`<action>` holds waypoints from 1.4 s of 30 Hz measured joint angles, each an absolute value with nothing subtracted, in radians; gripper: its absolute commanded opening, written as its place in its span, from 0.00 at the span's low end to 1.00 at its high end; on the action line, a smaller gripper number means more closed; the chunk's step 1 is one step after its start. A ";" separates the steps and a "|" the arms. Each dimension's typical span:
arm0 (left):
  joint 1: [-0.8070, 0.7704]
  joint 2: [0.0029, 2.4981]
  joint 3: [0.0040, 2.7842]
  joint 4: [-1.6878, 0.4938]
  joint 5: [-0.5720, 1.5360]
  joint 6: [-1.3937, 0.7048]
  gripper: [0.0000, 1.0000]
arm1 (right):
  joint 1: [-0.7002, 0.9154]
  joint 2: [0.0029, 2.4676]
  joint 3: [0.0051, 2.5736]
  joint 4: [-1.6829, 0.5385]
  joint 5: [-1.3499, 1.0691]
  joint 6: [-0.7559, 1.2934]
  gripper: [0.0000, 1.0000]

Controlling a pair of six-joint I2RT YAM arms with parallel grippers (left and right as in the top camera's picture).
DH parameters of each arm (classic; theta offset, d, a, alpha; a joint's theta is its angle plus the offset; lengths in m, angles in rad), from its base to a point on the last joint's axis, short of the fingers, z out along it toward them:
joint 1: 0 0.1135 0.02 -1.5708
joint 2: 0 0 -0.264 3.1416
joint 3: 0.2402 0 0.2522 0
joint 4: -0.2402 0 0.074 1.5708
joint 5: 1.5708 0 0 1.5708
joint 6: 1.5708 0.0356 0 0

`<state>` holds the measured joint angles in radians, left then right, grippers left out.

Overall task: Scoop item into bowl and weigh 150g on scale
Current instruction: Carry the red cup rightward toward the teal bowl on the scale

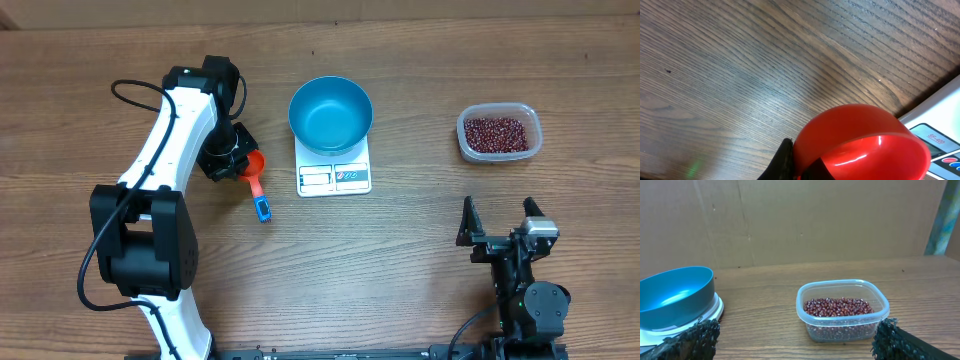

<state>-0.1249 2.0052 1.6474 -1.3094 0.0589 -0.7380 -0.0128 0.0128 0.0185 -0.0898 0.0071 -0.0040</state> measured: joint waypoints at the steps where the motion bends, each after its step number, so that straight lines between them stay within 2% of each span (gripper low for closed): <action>1: -0.125 2.005 1.647 -1.309 0.059 -0.739 0.04 | -0.013 0.013 0.019 -0.089 0.007 -0.004 1.00; 9: -0.131 2.005 1.647 -1.314 0.056 -0.765 0.04 | -0.013 0.013 0.019 -0.089 0.007 -0.004 1.00; 30: -0.310 2.005 1.647 -1.301 -0.043 -0.936 0.04 | -0.013 0.013 0.019 -0.089 0.007 -0.004 1.00; 42: -0.342 2.005 1.648 -1.302 -0.042 -1.055 0.04 | -0.013 0.013 0.019 -0.090 0.007 -0.004 1.00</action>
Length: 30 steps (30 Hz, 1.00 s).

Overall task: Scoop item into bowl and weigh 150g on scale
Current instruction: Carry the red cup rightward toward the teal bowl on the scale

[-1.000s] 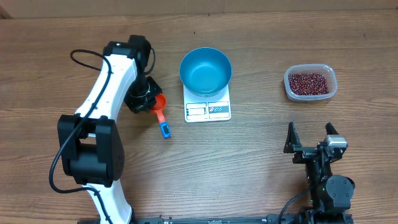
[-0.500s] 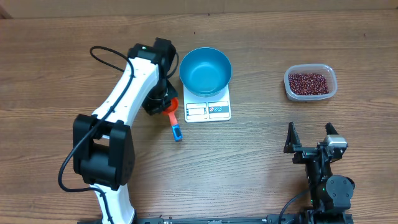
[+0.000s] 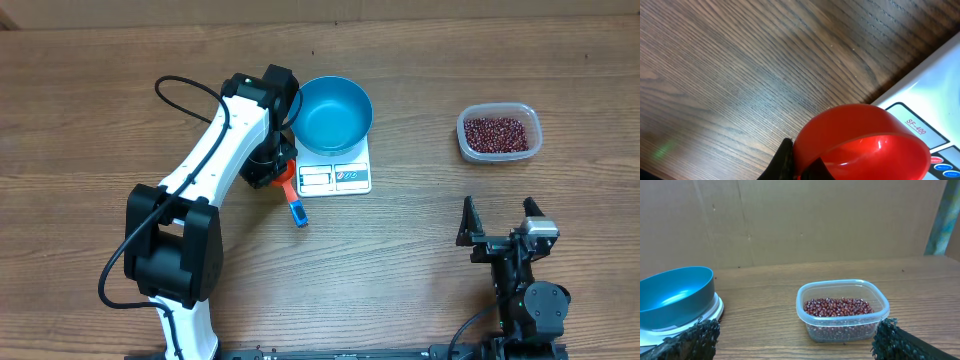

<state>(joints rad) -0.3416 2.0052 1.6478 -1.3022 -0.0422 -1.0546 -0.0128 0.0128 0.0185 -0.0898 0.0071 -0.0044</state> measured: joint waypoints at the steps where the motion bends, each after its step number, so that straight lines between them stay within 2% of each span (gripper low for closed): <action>1: -0.342 2.005 1.648 -1.302 -0.042 -1.061 0.04 | -0.013 0.013 0.019 -0.089 0.007 -0.004 1.00; 15: -0.342 1.995 1.648 -1.333 -0.045 -1.085 0.04 | -0.013 0.013 0.019 -0.089 0.007 -0.004 1.00; 30: -0.380 1.758 1.659 -1.215 -0.069 -1.217 0.04 | -0.013 0.013 0.019 -0.090 0.007 -0.004 1.00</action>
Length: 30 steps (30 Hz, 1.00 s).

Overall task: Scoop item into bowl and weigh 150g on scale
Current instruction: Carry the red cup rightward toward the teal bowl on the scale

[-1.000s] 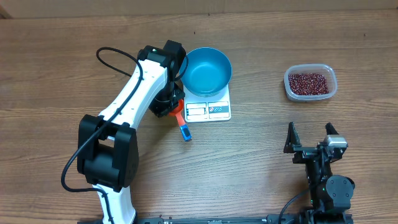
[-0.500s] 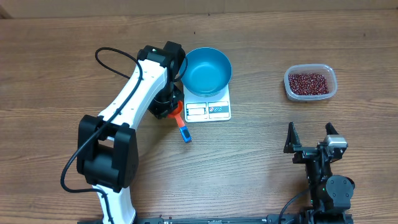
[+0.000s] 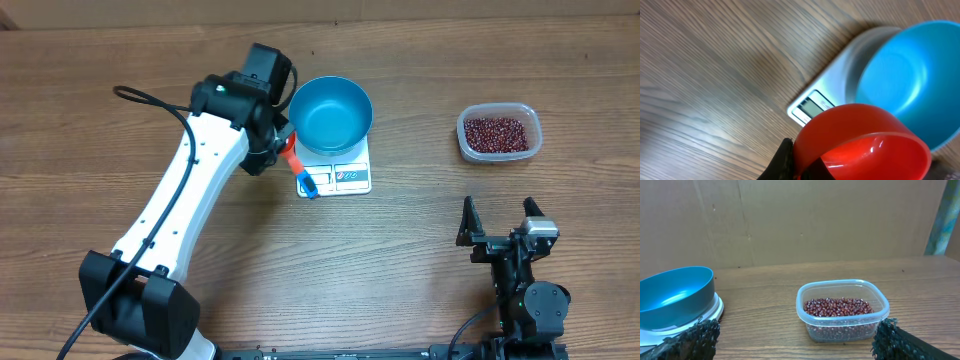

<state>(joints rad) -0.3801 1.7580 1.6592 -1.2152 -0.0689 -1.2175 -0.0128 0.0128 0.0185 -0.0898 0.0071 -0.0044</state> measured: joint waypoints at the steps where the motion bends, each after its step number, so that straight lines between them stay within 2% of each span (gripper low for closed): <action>1: -0.391 1.758 1.659 -1.212 -0.069 -1.234 0.04 | -0.013 0.013 0.019 -0.089 0.007 -0.004 1.00; 16: -0.632 1.758 1.659 -1.186 -0.154 -1.592 0.04 | -0.013 0.013 0.019 -0.090 0.007 -0.004 1.00; 22: -0.655 1.758 1.659 -1.200 -0.161 -1.756 0.04 | -0.013 0.013 0.019 -0.090 0.007 -0.004 1.00; 30: -0.655 1.758 1.659 -1.242 -0.162 -1.813 0.04 | -0.013 0.013 0.019 -0.089 0.007 -0.004 1.00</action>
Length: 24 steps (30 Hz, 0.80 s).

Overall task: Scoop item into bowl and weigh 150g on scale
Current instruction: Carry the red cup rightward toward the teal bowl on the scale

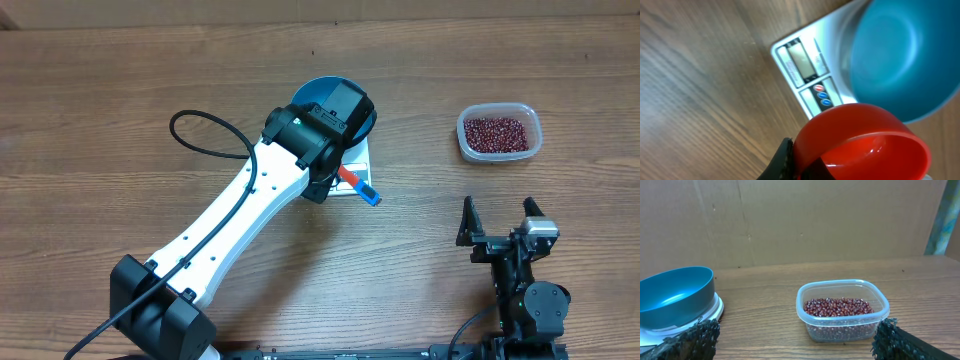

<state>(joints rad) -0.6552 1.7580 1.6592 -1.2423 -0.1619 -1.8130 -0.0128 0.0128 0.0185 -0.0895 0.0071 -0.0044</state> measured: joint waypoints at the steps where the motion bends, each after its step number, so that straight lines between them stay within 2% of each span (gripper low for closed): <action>1: -0.655 1.758 1.659 -1.249 -0.162 -1.814 0.04 | -0.013 0.013 0.019 -0.090 0.007 -0.004 1.00; 24: -0.655 1.758 1.659 -1.253 -0.162 -1.827 0.04 | -0.013 0.013 0.019 -0.089 0.007 -0.004 1.00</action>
